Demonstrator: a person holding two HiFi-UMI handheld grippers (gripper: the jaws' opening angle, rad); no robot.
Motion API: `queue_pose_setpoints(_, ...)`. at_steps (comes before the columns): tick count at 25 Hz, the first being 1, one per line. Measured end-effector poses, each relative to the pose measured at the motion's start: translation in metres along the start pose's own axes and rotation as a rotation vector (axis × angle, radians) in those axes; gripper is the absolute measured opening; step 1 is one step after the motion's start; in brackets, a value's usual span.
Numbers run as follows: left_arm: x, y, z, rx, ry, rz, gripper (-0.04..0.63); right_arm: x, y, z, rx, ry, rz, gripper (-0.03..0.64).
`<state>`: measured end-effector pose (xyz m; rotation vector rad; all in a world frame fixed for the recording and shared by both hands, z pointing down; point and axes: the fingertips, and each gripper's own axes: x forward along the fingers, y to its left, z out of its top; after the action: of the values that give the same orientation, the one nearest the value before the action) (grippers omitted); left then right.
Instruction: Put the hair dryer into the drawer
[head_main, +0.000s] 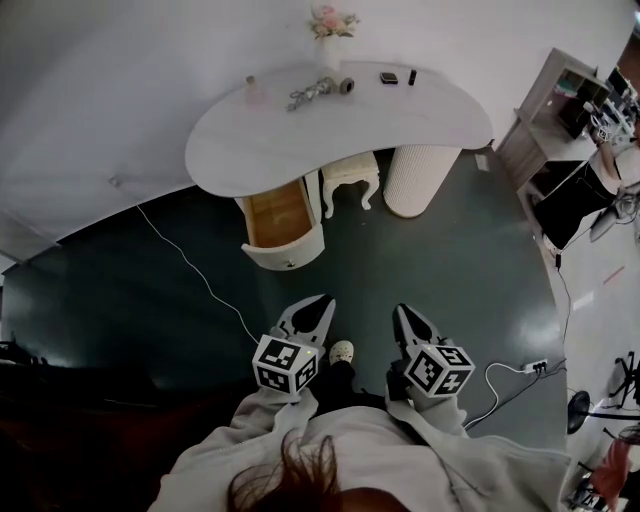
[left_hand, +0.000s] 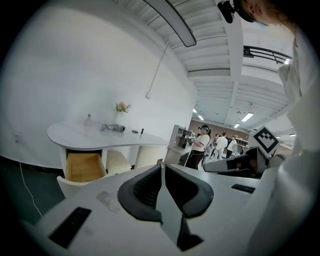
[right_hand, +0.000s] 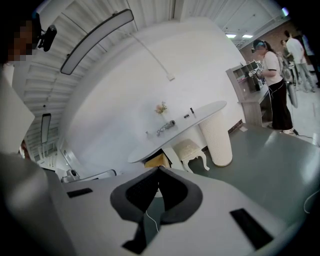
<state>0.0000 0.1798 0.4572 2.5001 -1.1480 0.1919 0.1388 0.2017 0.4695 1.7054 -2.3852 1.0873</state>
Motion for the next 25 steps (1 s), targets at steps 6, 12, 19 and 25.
queue_pose_setpoints(6,0.025,0.03,0.019,0.012,-0.014,0.0,0.032,0.035,-0.004,0.021,-0.003,-0.014,-0.004,0.049)
queue_pose_setpoints(12,0.037,0.048,0.027,0.005,-0.013,-0.009,0.032,0.056,0.001,0.03,-0.013,-0.006,-0.007,0.049)
queue_pose_setpoints(19,0.036,0.046,0.014,-0.028,0.011,-0.024,0.032,0.051,-0.002,0.024,-0.001,0.008,-0.046,0.049)
queue_pose_setpoints(25,0.034,0.047,0.004,-0.057,0.024,-0.01,0.032,0.049,-0.006,0.021,-0.013,0.031,-0.055,0.049)
